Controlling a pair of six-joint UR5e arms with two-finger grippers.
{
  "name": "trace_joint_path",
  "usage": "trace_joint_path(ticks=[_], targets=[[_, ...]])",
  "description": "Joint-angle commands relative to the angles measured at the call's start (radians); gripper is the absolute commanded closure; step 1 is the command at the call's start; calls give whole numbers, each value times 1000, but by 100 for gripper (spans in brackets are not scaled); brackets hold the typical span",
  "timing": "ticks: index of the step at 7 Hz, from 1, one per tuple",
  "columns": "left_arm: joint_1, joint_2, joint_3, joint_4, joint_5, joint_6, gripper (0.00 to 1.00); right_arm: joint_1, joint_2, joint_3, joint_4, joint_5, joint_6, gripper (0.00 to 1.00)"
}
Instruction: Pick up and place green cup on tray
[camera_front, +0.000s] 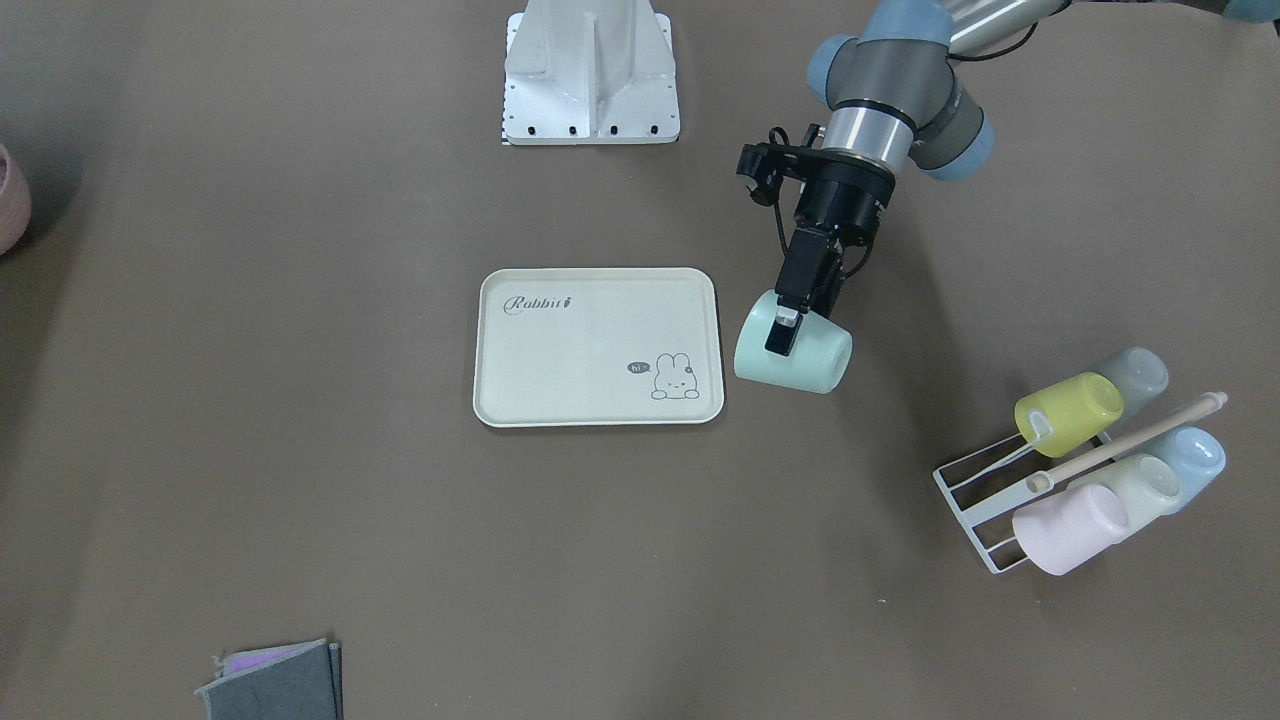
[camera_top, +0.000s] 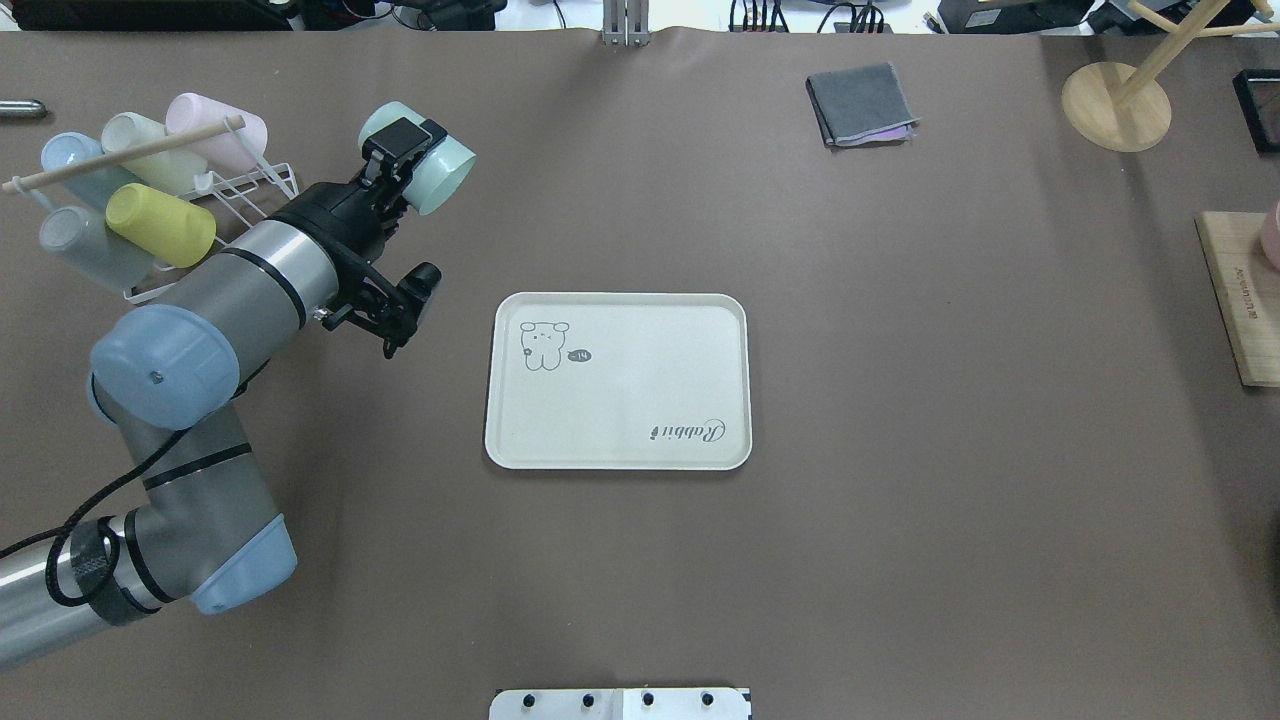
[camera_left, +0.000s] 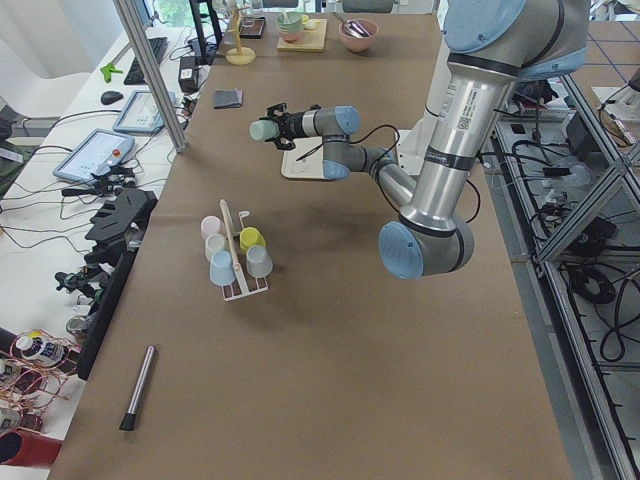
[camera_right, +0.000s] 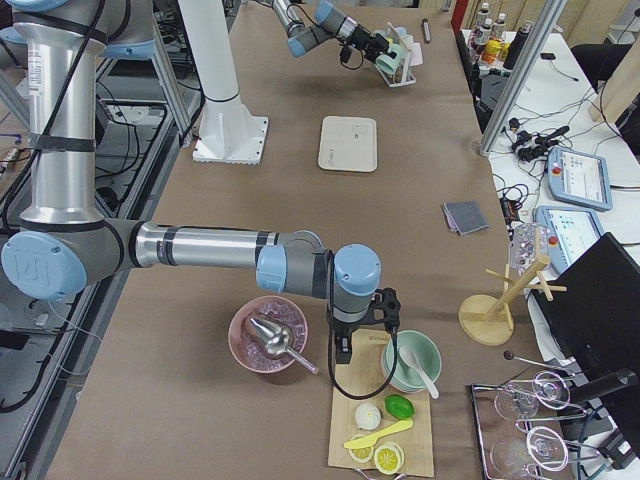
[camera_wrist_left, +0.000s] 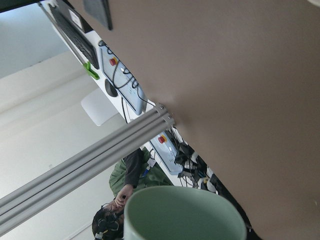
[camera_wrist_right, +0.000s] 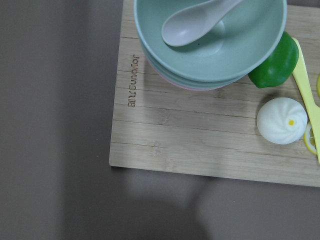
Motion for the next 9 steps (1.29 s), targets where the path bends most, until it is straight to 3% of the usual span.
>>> trace_joint_path(ticks=[1,4,6,9], targets=[[3,-40,2,0,-147,-432,54,0,-1,-3,0,2,-1,0],[8,-75,27,-3,-360,-1003,55,0,-1,-3,0,7,1,0],[11,-159,140,-55,-475,-1432,57,0,-1,-3,-1,8,1,0],[17,-282,443,-388,-503,-1495,59,0,-1,-5,0,8,1,0]])
